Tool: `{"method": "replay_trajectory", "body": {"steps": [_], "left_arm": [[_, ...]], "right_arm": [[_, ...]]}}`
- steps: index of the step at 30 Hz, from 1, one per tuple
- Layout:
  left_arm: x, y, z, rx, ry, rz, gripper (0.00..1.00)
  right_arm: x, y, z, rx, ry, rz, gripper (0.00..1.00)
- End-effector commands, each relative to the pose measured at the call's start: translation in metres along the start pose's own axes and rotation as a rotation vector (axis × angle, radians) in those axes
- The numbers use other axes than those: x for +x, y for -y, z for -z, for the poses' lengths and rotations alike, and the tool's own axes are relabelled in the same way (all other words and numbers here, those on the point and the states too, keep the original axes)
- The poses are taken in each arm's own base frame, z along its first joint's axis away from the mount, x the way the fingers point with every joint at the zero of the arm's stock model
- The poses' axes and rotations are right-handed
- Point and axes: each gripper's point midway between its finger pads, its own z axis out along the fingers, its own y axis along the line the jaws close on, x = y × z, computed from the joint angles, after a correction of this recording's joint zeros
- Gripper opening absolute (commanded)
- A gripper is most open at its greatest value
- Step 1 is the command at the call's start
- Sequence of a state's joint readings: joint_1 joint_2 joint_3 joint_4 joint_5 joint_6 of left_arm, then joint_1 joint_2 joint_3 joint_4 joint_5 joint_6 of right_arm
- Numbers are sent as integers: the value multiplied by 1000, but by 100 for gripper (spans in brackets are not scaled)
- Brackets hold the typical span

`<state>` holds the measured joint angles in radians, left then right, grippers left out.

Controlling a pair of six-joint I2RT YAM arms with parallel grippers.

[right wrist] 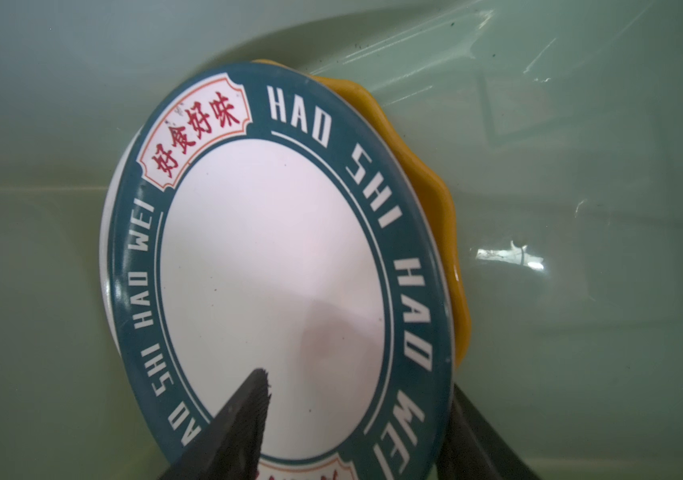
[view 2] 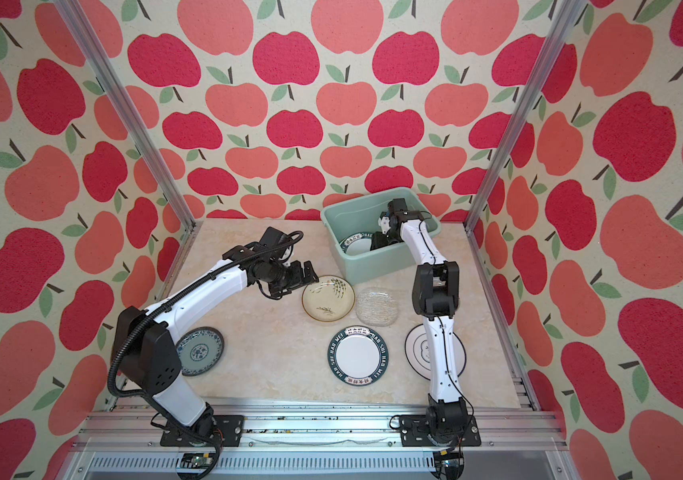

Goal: Place the plates into the plastic bin on the countertop
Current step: 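Open the right gripper to lay the plate on the yellow plate, then raise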

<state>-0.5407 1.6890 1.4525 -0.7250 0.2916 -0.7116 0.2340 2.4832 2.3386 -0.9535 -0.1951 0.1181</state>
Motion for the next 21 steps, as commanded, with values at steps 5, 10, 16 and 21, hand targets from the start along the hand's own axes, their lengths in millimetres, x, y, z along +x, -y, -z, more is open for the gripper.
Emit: {"method": "replay_trajectory", "body": {"steps": [5,10,16,21], "left_arm": [[-3,6,-3,13,-8,-4,99],[-7,8,1,19,15,3,99],[-7,12,17,30,46,-15,99],[9,19,37,44,36,-71,99]], "right_arm": [[-16,-10,26,10,61,56,78],[-32,-6,56,78,115,87,88],[-59,-20,127,93,257,108,91],[-59,-43,201,74,359,103,91]]}}
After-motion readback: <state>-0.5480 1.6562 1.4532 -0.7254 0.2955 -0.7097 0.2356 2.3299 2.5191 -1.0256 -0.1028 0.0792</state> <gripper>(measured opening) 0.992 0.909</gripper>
